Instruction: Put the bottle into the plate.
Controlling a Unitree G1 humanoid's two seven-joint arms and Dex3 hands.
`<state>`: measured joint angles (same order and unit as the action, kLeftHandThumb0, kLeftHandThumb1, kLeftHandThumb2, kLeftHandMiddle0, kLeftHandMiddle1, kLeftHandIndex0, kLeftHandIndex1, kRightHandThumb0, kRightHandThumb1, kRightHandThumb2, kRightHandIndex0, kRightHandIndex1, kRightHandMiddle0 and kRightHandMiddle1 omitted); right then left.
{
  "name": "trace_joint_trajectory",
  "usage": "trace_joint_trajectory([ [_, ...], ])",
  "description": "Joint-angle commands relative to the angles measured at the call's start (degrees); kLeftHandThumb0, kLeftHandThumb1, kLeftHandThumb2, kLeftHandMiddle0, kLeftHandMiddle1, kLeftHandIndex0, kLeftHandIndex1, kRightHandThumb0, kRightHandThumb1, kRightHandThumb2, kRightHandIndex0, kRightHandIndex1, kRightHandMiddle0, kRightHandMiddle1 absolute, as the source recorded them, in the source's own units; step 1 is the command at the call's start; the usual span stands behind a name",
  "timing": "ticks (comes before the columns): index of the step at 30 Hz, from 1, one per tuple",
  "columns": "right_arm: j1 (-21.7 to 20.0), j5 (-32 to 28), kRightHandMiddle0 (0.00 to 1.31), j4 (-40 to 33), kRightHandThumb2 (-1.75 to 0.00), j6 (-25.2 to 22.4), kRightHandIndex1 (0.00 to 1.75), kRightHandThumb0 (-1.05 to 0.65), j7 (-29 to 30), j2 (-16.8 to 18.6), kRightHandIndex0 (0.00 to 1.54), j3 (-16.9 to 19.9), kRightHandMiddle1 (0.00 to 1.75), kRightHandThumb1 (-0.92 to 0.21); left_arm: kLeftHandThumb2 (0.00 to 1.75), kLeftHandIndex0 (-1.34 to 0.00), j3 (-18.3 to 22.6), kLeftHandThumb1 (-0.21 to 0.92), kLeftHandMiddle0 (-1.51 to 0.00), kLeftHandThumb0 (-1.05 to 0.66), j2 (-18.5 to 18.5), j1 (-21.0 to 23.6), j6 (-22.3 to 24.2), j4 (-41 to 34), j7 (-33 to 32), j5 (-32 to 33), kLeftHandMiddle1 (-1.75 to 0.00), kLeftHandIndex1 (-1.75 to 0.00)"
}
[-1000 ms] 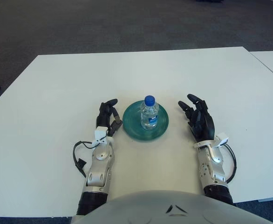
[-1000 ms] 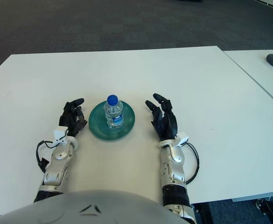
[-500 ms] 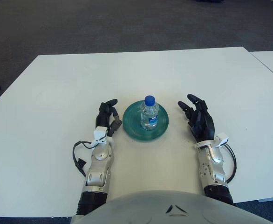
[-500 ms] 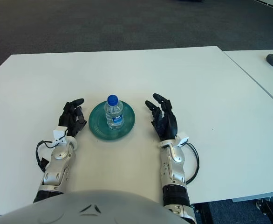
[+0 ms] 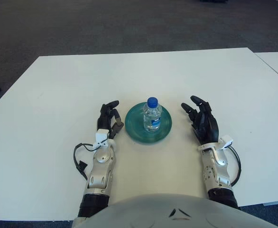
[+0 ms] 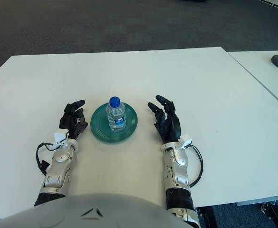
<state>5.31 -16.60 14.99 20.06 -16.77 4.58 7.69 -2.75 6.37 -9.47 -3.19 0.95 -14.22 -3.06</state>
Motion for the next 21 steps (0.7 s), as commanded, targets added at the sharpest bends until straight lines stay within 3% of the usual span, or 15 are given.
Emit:
trace_joint_trajectory([
  [1,2.3,-0.6,0.15,3.1,-0.66,-1.9,0.67,-0.68,0.4,-1.2,0.51,1.5,0.97,-0.92,0.84,-0.36,0.3,0.92,-0.56,-0.5,0.9,-0.7,1.9,2.8,0.1,0.1,-0.83,-1.06],
  [10,2.2,-1.4,0.15,2.7,-0.63,-2.8,0.68,-0.68,-0.1,-1.9,0.52,1.9,0.97,-0.92,0.85,-0.35,-0.2,0.92,-0.54,-0.51,0.9,-0.3,0.0,4.6,0.6,0.0,-0.83,-1.05],
  [21,2.5,-1.5,0.14,1.5,-0.63,-3.6,0.67,-0.69,-0.7,-3.0,0.51,2.1,0.97,-0.92,0.82,-0.32,-0.8,0.92,-0.52,-0.6,0.5,-0.6,-5.8,7.4,4.4,1.9,-0.78,-1.04],
])
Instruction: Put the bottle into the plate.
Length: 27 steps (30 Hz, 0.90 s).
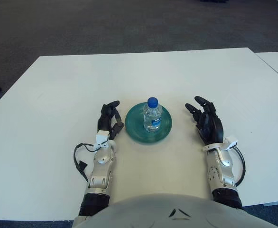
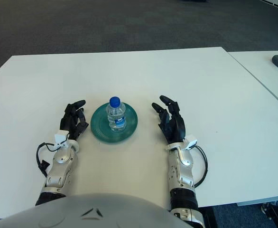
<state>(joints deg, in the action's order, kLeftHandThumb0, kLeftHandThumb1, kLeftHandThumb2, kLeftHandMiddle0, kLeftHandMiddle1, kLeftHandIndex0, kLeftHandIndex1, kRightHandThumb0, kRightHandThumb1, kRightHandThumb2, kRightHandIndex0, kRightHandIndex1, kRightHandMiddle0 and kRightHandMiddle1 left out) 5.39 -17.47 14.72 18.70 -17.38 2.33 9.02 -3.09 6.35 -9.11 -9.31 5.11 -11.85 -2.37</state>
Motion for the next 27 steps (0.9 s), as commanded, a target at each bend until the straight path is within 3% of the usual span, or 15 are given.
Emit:
trace_joint_trajectory([
  [1,2.5,-0.6,0.14,1.5,-0.63,-2.5,0.67,-0.69,-0.1,-0.9,0.51,0.7,0.98,-0.92,0.81,-0.32,-0.4,0.92,-0.53,-0.62,0.3,-1.0,-0.4,3.7,2.6,1.4,-0.78,-1.05],
  [16,3.0,-0.9,0.14,-0.4,-0.56,-4.1,0.65,-0.72,0.1,-1.1,0.49,1.1,0.98,-0.92,0.74,-0.35,0.7,0.92,-0.59,-0.65,-0.6,-1.2,-7.5,7.3,7.7,3.2,-0.8,-1.1],
  [27,3.3,-0.6,0.14,-1.3,-0.56,-4.8,0.66,-0.73,0.4,-1.1,0.49,1.0,0.98,-0.92,0.73,-0.38,1.5,0.92,-0.61,-0.57,-0.3,-1.4,-9.3,7.6,10.5,5.3,-0.82,-1.11],
])
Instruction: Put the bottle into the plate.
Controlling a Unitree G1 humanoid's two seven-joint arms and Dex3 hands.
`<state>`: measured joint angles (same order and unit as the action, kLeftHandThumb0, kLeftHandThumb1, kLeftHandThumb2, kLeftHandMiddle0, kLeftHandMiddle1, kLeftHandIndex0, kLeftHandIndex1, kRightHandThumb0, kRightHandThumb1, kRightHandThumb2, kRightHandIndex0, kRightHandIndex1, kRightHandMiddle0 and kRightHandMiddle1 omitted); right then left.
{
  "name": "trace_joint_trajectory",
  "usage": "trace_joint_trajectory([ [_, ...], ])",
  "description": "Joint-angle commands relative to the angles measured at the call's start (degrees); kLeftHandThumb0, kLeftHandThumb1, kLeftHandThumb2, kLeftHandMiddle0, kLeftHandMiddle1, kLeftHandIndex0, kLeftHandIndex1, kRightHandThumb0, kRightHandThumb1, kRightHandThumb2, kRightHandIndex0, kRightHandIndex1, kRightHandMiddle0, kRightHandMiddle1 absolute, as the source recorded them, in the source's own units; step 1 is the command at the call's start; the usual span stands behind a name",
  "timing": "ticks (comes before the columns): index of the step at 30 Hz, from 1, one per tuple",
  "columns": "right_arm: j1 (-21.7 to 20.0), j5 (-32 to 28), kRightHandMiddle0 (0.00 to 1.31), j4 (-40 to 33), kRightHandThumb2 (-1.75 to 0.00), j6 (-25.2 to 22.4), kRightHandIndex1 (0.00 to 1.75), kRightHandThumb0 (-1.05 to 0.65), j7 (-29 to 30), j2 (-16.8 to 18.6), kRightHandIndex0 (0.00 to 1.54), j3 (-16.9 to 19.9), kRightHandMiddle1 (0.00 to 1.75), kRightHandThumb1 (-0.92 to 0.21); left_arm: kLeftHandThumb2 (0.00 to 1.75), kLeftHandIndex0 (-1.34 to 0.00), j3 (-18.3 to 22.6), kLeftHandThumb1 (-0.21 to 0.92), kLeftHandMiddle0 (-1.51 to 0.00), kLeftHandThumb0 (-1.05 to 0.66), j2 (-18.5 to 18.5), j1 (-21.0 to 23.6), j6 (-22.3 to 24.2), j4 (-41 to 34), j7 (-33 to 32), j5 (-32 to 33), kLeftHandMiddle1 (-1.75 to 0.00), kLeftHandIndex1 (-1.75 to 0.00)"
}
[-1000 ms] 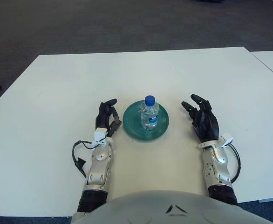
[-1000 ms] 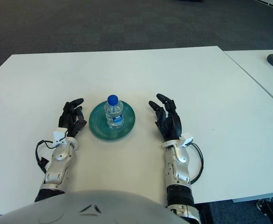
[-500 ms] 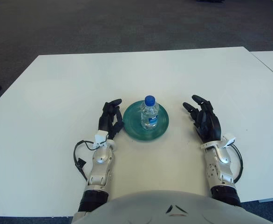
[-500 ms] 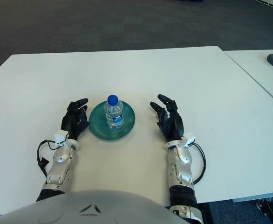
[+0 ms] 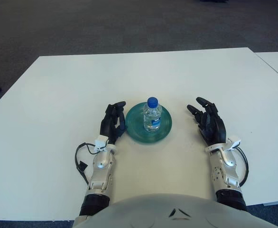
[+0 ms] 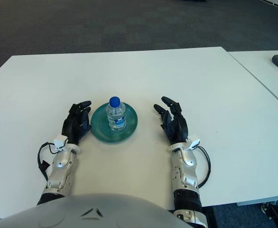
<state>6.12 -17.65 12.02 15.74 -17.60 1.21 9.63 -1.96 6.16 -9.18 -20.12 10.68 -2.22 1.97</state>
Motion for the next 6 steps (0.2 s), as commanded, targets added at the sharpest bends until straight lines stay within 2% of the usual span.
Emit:
trace_joint_trajectory([
  [1,2.6,-0.4,0.15,1.4,-0.56,-1.9,0.66,-0.73,0.6,0.0,0.49,0.4,0.98,-0.92,0.73,-0.38,0.4,0.92,-0.61,-0.57,-0.1,-1.4,1.4,2.1,0.9,1.0,-0.82,-1.11],
  [6,2.9,0.0,0.15,0.8,-0.57,-1.9,0.66,-0.74,0.9,0.0,0.5,0.2,0.98,-0.92,0.74,-0.38,0.5,0.92,-0.61,-0.58,-0.1,-1.5,0.9,2.2,0.7,0.3,-0.83,-1.11],
])
